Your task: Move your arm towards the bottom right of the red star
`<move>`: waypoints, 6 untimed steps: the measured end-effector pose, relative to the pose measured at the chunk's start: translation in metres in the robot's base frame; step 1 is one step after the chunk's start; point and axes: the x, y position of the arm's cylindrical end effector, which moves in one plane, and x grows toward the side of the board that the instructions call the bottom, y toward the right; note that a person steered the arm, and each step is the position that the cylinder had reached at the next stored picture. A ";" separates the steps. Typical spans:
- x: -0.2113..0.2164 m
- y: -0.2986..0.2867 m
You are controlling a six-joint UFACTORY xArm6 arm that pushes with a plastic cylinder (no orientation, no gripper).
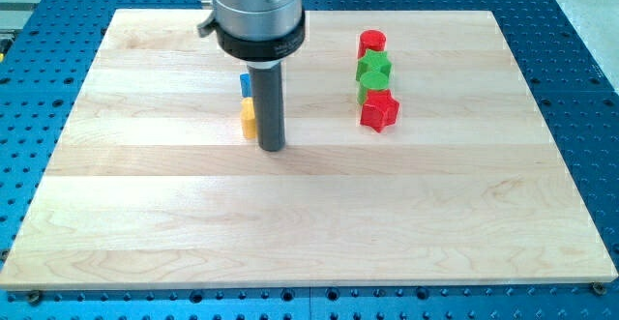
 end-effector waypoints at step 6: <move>0.072 0.188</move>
